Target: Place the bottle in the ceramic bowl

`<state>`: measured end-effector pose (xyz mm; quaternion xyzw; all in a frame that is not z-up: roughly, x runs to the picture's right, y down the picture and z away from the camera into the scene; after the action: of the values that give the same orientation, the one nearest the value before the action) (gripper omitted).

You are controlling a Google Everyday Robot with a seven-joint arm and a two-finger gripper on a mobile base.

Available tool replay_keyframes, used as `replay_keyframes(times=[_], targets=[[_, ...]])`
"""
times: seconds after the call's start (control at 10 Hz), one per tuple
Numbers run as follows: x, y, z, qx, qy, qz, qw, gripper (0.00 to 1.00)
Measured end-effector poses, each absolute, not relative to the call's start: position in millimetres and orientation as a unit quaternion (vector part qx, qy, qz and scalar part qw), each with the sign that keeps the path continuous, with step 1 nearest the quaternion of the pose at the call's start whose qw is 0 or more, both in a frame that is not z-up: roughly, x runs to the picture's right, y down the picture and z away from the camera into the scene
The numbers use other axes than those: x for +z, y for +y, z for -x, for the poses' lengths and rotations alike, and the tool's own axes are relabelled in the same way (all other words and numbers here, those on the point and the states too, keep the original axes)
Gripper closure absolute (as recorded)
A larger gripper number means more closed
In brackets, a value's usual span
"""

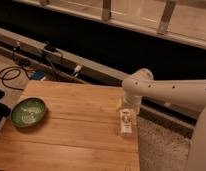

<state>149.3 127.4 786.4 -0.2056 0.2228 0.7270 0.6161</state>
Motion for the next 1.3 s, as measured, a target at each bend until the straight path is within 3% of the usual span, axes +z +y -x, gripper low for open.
replay_keyframes(times=[1.3], targets=[[826,190,-128,0.710,0.284,0.273,0.584,0.35]])
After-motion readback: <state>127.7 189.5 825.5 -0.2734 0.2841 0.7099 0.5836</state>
